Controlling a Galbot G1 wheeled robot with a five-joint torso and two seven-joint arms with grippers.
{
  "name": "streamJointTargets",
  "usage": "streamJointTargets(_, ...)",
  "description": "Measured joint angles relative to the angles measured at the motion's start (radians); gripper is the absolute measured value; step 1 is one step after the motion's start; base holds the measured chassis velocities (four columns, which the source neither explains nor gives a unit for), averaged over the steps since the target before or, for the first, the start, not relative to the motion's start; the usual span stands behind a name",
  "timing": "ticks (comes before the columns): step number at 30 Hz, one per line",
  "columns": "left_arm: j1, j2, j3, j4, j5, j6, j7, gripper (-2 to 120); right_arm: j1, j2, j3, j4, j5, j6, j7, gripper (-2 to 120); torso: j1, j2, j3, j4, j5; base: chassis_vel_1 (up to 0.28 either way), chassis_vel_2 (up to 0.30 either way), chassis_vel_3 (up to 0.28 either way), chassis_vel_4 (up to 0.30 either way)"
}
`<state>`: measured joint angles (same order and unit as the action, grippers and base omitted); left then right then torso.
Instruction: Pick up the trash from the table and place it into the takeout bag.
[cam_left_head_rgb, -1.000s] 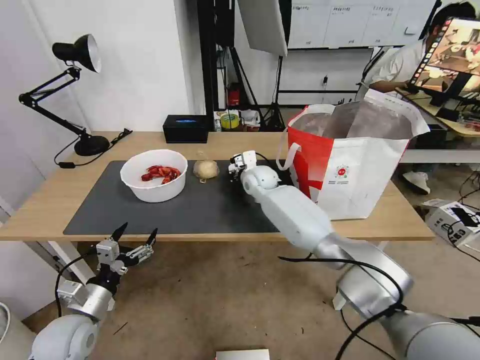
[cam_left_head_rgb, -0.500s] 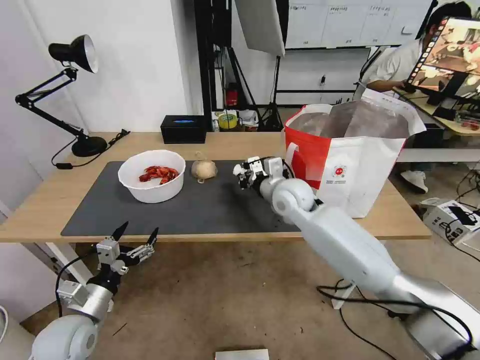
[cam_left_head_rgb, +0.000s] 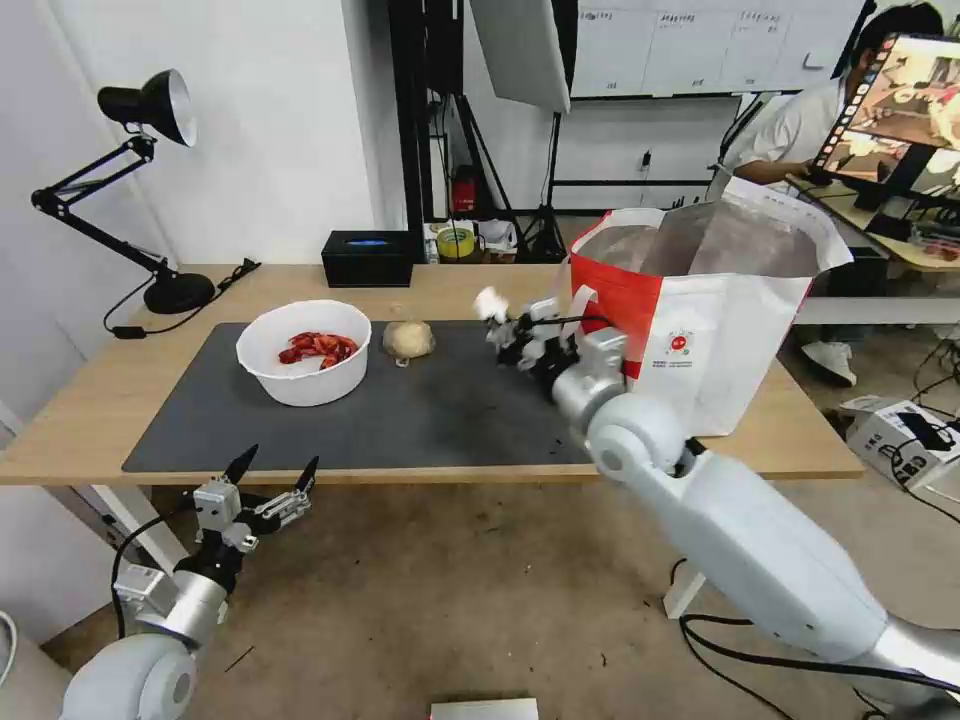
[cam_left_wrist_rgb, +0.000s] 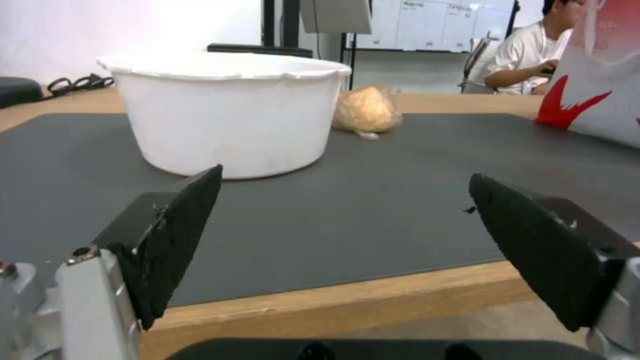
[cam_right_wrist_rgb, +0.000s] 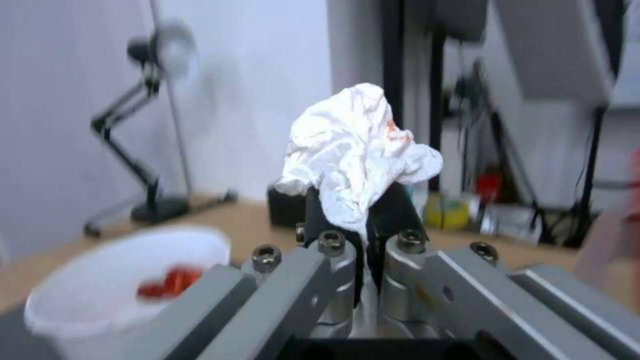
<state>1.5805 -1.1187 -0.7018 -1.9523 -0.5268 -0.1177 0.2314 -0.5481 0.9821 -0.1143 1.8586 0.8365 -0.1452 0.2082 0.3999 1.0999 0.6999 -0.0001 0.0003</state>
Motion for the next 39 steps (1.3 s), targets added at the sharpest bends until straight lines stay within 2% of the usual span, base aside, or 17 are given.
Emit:
streamJointTargets(1,0.0,-0.002,0.004,-0.002,0.001,0.0,0.0,100,0.023,-0.023,0.034,0.016,0.029,0.027,0.003,0,0.0,0.0,0.0,0.0001,-0.0002,0.0,0.0,0.0,0.0)
streamJointTargets(6,-0.003,-0.01,0.017,-0.003,0.013,0.0,0.0,100,0.072,-0.084,0.097,0.031,0.1,0.037,0.02,0,0.0,0.0,0.0,0.0001,-0.0003,0.0,0.0,0.0,0.0)
streamJointTargets(14,-0.018,0.0,0.028,-0.005,0.011,0.004,-0.001,100,0.096,-0.162,0.165,0.012,0.159,0.0,0.053,0,0.0,0.0,0.0,0.0,0.0,0.0,0.0,0.0,0.0)
streamJointTargets(32,-0.034,0.002,0.056,0.006,0.011,0.005,-0.001,100,0.064,-0.213,0.235,-0.087,0.159,-0.048,0.072,0,0.0,0.0,0.0,0.0001,-0.0002,0.0,0.0,0.0,0.0)
streamJointTargets(34,-0.035,0.002,0.058,0.007,0.011,0.005,-0.001,100,0.057,-0.217,0.239,-0.09,0.148,-0.084,0.077,9,0.0,0.0,0.0,0.0,-0.0002,0.0,0.0,0.0,0.0)
streamJointTargets(38,-0.035,0.006,0.058,0.009,0.011,0.005,-0.001,100,0.055,-0.225,0.244,-0.092,0.127,-0.131,0.085,18,0.0,0.0,0.0,0.0001,-0.0002,0.0,0.0,0.0,0.0)
streamJointTargets(39,-0.036,0.008,0.058,0.009,0.01,0.005,-0.001,100,0.055,-0.23,0.246,-0.092,0.123,-0.153,0.087,24,0.0,0.0,0.0,0.0001,-0.0003,0.0,0.0,0.0,0.0)
